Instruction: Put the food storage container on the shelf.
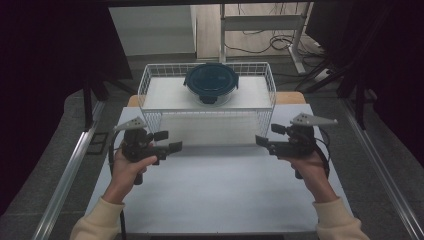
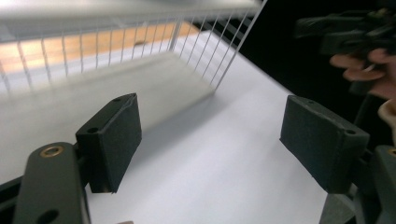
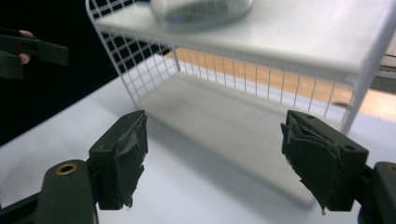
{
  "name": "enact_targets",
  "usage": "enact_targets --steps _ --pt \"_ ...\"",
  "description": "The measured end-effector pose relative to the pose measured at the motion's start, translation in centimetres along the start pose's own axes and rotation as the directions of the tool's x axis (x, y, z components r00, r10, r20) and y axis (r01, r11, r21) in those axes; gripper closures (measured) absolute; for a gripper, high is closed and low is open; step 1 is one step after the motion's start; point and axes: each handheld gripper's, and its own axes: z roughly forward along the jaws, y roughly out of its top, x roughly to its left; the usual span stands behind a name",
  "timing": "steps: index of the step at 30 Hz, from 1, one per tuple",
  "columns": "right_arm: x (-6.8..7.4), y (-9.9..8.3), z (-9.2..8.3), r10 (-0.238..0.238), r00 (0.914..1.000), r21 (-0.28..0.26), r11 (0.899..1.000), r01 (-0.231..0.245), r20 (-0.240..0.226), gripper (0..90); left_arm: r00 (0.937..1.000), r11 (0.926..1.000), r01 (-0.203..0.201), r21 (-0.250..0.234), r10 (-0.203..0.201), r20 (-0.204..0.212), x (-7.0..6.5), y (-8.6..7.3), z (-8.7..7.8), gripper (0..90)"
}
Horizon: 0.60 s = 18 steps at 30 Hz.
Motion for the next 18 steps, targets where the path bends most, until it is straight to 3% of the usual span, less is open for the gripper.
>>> enact_targets --steps 2,3,4,6,7,8,10,11,12,13,14,15,18 --pt "0.0 -1.0 -0.4 0.001 1.0 0.003 1.0 -0.001 -0.006 22.5 1.0 1.0 0.001 0.006 -0.001 -0.005 0.1 -0.6 0.0 20.7" --pt "0.0 -2.9 -0.9 0.012 0.9998 0.024 1.0 -0.012 -0.016 22.4 0.9997 0.9999 -0.004 0.013 0.005 -0.023 0.2 -1.9 0.0 21.2" --pt "0.0 -2.9 -0.9 0.012 0.9998 0.024 1.0 -0.012 -0.016 22.4 0.9989 0.9997 -0.016 0.015 0.017 -0.043 0.3 -2.7 -0.1 21.2" --pt "0.0 -4.7 -1.1 0.014 0.9998 0.049 0.999 -0.013 -0.012 22.2 0.9976 0.9993 -0.027 0.027 0.029 -0.064 0.4 -4.3 -0.1 21.8" --pt "0.0 -6.6 -1.0 0.015 0.9998 0.061 0.998 -0.015 -0.009 22.0 0.997 0.999 -0.033 0.029 0.035 -0.068 0.6 -5.1 -0.1 21.8" --pt "0.0 -6.6 -1.0 0.015 0.9998 0.061 0.998 -0.015 -0.009 22.0 0.9967 0.9991 -0.03 0.029 0.032 -0.075 0.7 -5.9 -0.1 21.8" --pt "0.0 -8.5 -0.7 0.035 0.9993 0.07 0.997 -0.035 -0.008 22.0 0.9956 0.9984 -0.026 0.049 0.03 -0.089 0.9 -7.2 0.1 22.0" --pt "-0.1 -10.2 0.0 0.051 0.9987 0.114 0.992 -0.05 -0.003 22.1 0.9935 0.9982 -0.024 0.054 0.03 -0.109 1.0 -8.3 0.4 23.3" --pt "-0.1 -10.2 0.0 0.051 0.9987 0.114 0.992 -0.05 -0.003 22.1 0.9935 0.9982 -0.024 0.054 0.03 -0.109 1.0 -8.3 0.4 23.4" --pt "-0.1 -11.6 0.7 0.055 0.9981 0.146 0.988 -0.058 0.029 22.1 0.9912 0.9931 -0.038 0.111 0.052 -0.122 1.0 -8.9 0.9 22.9" --pt "-0.1 -12.0 1.1 0.051 0.998 0.16 0.985 -0.057 0.036 22.1 0.9912 0.9931 -0.038 0.111 0.052 -0.122 1.0 -8.9 0.9 22.3" --pt "-0.2 -12.2 1.3 0.042 0.9981 0.173 0.984 -0.049 0.046 22.1 0.987 0.9912 -0.053 0.121 0.07 -0.144 0.8 -9.1 1.0 23.2" --pt "-0.3 -12.3 1.6 0.037 0.9971 0.177 0.983 -0.048 0.066 22.1 0.9903 0.988 -0.033 0.151 0.052 -0.128 0.7 -9.9 1.3 22.8"
